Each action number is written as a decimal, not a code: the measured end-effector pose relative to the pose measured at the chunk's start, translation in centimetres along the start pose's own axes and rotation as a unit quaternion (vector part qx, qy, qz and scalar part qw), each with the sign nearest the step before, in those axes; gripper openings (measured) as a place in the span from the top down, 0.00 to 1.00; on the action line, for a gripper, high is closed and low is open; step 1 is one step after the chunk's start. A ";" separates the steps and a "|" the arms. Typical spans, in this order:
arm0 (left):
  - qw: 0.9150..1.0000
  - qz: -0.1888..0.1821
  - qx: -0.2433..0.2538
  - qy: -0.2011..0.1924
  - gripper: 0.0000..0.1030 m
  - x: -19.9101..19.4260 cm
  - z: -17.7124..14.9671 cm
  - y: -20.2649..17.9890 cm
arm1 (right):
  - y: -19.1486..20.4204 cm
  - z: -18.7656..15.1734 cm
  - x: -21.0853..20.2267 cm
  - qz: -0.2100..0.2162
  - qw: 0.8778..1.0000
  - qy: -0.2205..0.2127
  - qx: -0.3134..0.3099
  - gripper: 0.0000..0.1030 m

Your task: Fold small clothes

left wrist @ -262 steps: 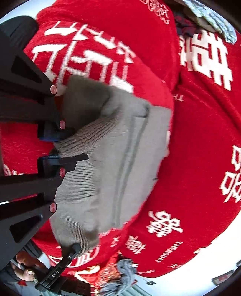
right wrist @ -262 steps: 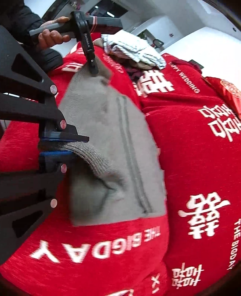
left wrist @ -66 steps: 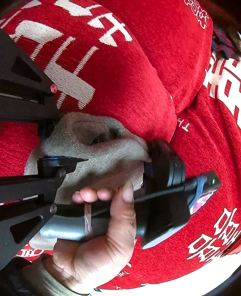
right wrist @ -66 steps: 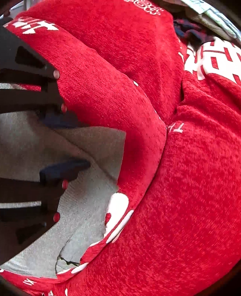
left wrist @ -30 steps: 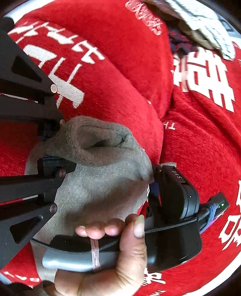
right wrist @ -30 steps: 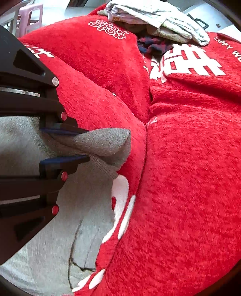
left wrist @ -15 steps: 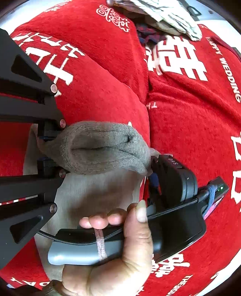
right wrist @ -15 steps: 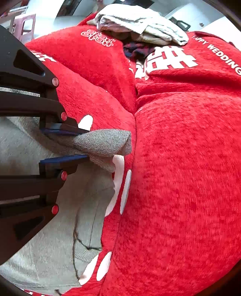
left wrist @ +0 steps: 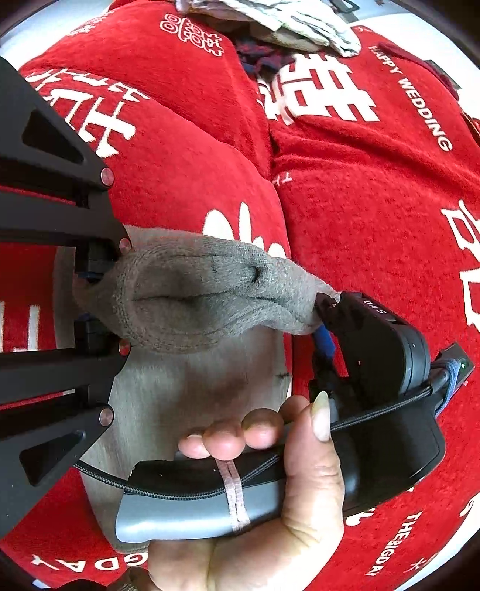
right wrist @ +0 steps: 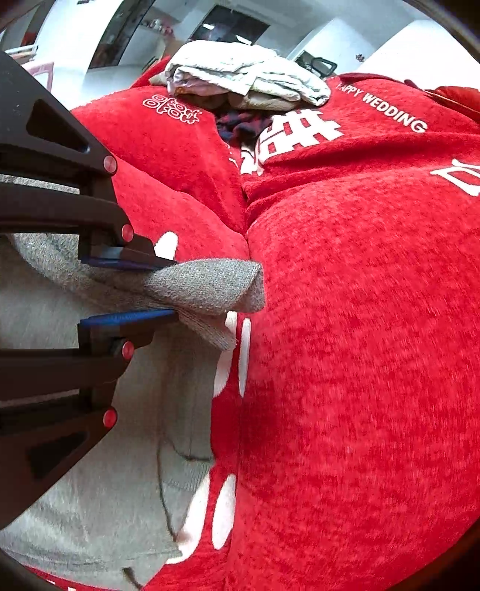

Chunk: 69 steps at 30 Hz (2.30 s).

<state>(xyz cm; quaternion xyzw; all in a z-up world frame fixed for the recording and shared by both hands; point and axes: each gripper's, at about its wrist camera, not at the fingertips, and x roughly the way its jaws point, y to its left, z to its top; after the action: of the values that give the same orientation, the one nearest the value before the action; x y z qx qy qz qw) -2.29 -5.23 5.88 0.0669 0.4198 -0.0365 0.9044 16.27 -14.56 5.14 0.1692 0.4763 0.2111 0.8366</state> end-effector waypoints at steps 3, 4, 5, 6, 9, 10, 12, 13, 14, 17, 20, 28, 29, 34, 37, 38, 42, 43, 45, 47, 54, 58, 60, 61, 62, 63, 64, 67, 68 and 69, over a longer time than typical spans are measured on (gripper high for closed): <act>1.000 -0.001 0.010 0.000 0.87 -0.2 0.2 -1.0 | -1.1 0.0 -0.7 0.003 1.000 -0.003 0.008 0.80; 1.000 -0.001 0.013 -0.001 0.87 -0.2 0.3 -1.3 | -1.4 0.0 -0.9 0.003 1.000 -0.004 0.010 0.80; 1.000 -0.002 0.017 -0.001 0.87 -0.2 0.3 -1.7 | -1.8 0.0 -1.2 0.002 1.000 -0.005 0.011 0.80; 1.000 -0.002 0.020 0.000 0.87 -0.2 0.4 -2.0 | -2.0 0.0 -1.5 0.002 1.000 -0.005 0.013 0.80; 1.000 -0.004 0.029 0.001 0.87 -0.4 0.5 -3.0 | -2.8 -0.1 -2.3 0.000 1.000 -0.009 0.014 0.80; 0.999 -0.004 0.032 0.002 0.87 -0.3 0.5 -3.2 | -3.1 -0.2 -2.6 -0.001 1.000 -0.011 0.014 0.80; 0.999 -0.004 0.039 0.001 0.87 -0.4 0.6 -3.9 | -3.7 -0.3 -3.2 -0.001 1.000 -0.013 0.015 0.80; 0.999 -0.005 0.044 0.001 0.87 -0.5 0.6 -4.4 | -4.0 -0.3 -3.5 -0.002 1.000 -0.015 0.016 0.80; 0.999 -0.005 0.048 0.000 0.87 -0.6 0.7 -4.7 | -4.3 -0.4 -3.8 -0.002 1.000 -0.016 0.017 0.80; 0.998 -0.005 0.059 0.000 0.87 -0.9 0.7 -5.9 | -5.4 -0.6 -4.7 -0.003 1.000 -0.021 0.022 0.80; 0.997 -0.008 0.074 -0.002 0.87 -1.2 0.8 -7.4 | -6.6 -0.9 -5.7 -0.003 0.999 -0.025 0.023 0.80; 0.992 -0.024 0.122 -0.007 0.87 -2.0 0.3 -12.7 | -10.5 -1.7 -8.7 -0.005 0.999 -0.032 0.025 0.80; 0.992 -0.026 0.127 -0.006 0.87 -1.9 0.2 -13.2 | -10.8 -1.8 -8.9 -0.006 0.999 -0.032 0.025 0.80; 0.989 -0.028 0.146 0.003 0.87 -1.6 -0.5 -15.3 | -12.9 -2.7 -9.7 -0.003 0.999 -0.034 0.034 0.80; 0.988 -0.024 0.155 0.007 0.87 -1.5 -0.8 -16.3 | -14.1 -3.2 -9.9 0.002 0.999 -0.036 0.040 0.80; 0.987 -0.024 0.158 0.008 0.87 -1.5 -0.9 -16.7 | -14.4 -3.4 -10.0 0.004 0.998 -0.036 0.042 0.80; 0.986 -0.025 0.168 0.007 0.87 -1.7 -1.0 -17.7 | -15.5 -3.9 -10.6 0.011 0.998 -0.042 0.048 0.80; 0.985 -0.025 0.170 0.006 0.87 -1.9 -1.0 -18.0 | -15.8 -4.0 -11.0 0.015 0.998 -0.045 0.050 0.80; 0.984 -0.025 0.175 0.006 0.87 -1.9 -1.1 -18.4 | -16.5 -4.2 -11.5 0.020 0.997 -0.050 0.055 0.80; 0.983 -0.024 0.181 0.008 0.87 -1.7 -1.3 -19.1 | -17.1 -4.4 -11.8 0.023 0.997 -0.054 0.059 0.80; 0.979 -0.011 0.201 0.027 0.87 0.3 -2.5 -20.7 | -20.6 -6.0 -10.9 0.018 0.994 -0.045 0.099 0.82; 0.977 0.002 0.210 0.023 0.87 0.7 -2.7 -21.3 | -21.2 -6.6 -10.7 0.010 0.994 -0.043 0.096 0.84; 0.977 0.004 0.210 0.022 0.87 0.5 -2.6 -21.6 | -21.0 -6.5 -10.8 0.006 0.995 -0.045 0.090 0.88; 0.977 0.003 0.211 0.020 0.87 0.2 -2.5 -21.6 | -21.0 -6.5 -11.0 0.007 0.995 -0.046 0.088 0.88; 0.977 0.001 0.212 0.015 0.87 -0.2 -2.5 -21.8 | -21.0 -6.4 -11.2 0.008 0.995 -0.049 0.090 0.89; 0.977 -0.001 0.213 0.011 0.87 -0.5 -2.5 -21.9 | -21.1 -6.4 -11.6 0.010 0.994 -0.054 0.091 0.90; 0.977 -0.002 0.214 0.008 0.87 -0.7 -2.6 -22.1 | -21.1 -6.4 -12.0 0.009 0.994 -0.058 0.089 0.90; 0.976 -0.002 0.215 0.021 0.87 0.0 -2.6 -22.2 | -21.6 -6.4 -12.3 0.007 0.993 -0.048 0.104 0.85; 0.977 -0.001 0.214 0.025 0.87 0.3 -2.7 -22.2 | -21.9 -6.4 -12.2 0.011 0.993 -0.042 0.114 0.83; 0.976 0.000 0.214 0.024 0.87 0.3 -2.7 -22.2 | -22.1 -6.5 -12.1 0.017 0.992 -0.033 0.122 0.81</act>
<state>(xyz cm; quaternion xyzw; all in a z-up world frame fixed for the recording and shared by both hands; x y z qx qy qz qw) -6.85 -26.77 1.90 0.2601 0.4237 -0.1243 0.8587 9.36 -39.16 0.03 0.2853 0.4677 0.1596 0.8212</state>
